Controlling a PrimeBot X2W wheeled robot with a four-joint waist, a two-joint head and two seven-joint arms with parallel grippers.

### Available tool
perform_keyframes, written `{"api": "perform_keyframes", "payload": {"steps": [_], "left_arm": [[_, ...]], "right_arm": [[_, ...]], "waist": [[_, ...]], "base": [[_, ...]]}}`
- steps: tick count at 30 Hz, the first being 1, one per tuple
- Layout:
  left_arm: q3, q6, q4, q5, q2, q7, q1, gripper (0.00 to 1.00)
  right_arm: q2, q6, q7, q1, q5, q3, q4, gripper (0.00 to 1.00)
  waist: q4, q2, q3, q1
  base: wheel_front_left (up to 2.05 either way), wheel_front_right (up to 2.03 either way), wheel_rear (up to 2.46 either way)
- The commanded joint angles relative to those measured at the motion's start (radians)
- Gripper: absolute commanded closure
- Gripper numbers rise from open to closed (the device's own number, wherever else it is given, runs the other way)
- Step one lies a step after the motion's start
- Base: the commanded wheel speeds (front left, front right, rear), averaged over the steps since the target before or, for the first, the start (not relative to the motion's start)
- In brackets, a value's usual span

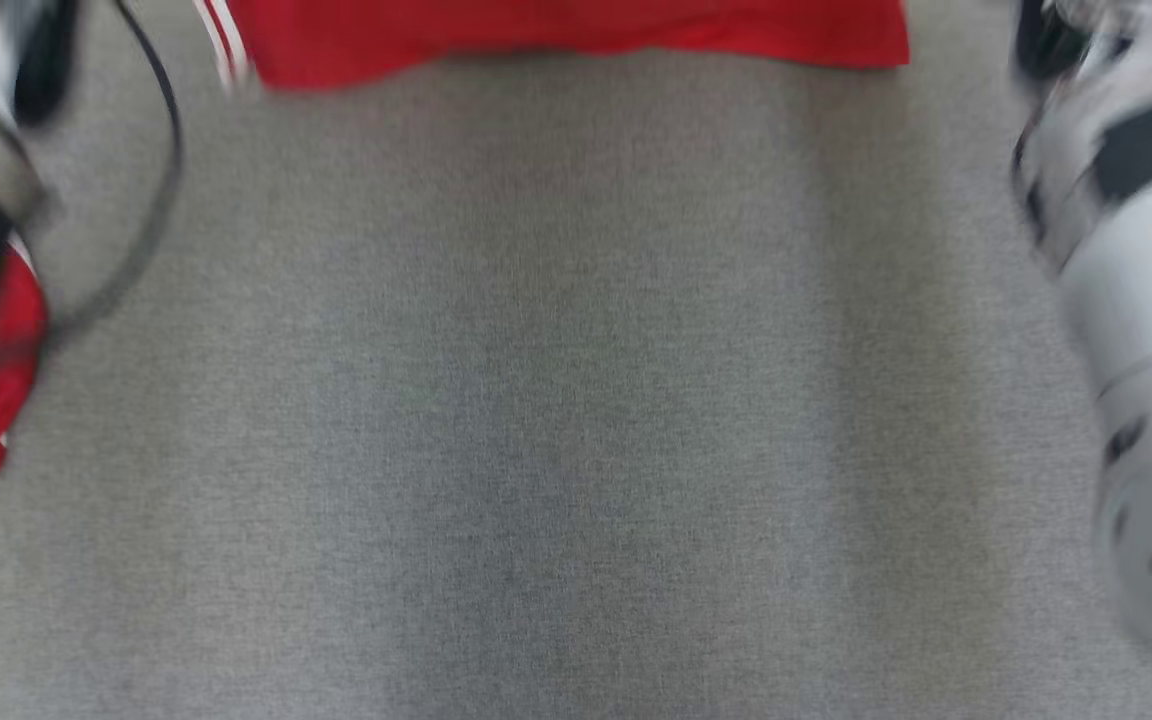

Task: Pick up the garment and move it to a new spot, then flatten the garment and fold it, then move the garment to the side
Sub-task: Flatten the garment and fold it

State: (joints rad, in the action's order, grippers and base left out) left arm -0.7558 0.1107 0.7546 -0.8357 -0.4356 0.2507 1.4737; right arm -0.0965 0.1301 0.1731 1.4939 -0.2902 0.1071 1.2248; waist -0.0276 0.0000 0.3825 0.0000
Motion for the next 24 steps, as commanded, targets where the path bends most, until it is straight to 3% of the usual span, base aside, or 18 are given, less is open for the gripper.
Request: {"api": "perform_keyframes", "payload": {"steps": [1,5,11,18,24], "left_arm": [[0.011,-0.014,-0.036,-0.010,-0.018,0.008,-0.067,1.00],[0.049,-0.057,-0.152,-0.040,-0.053,0.013,-0.231,1.00],[0.137,-0.177,-0.451,-0.069,-0.112,0.014,-0.621,1.00],[0.189,-0.298,-0.707,-0.043,-0.071,0.014,-1.043,1.00],[0.258,-0.316,-0.757,-0.038,0.009,0.014,-1.310,1.00]], "right_arm": [[0.002,0.002,0.006,-0.069,-0.037,-0.024,-0.027,1.00],[-0.023,0.002,0.000,-0.226,-0.141,-0.087,-0.122,1.00],[-0.111,0.002,-0.034,-0.586,-0.352,-0.175,-0.367,1.00],[-0.179,0.002,-0.036,-0.954,-0.451,-0.222,-0.559,1.00],[-0.187,0.002,-0.016,-1.157,-0.446,-0.215,-0.620,1.00]], "waist": [[0.002,0.0000,-0.045,0.0000],[0.002,0.0000,-0.080,0.0000],[0.006,0.0000,-0.125,0.0000],[0.027,0.0000,-0.170,0.0000],[0.043,0.0000,-0.217,0.0000]], "base": [[0.00,0.00,0.00],[0.00,0.00,0.00],[0.00,0.00,0.00],[0.00,0.00,0.00],[0.00,0.00,0.00]]}}
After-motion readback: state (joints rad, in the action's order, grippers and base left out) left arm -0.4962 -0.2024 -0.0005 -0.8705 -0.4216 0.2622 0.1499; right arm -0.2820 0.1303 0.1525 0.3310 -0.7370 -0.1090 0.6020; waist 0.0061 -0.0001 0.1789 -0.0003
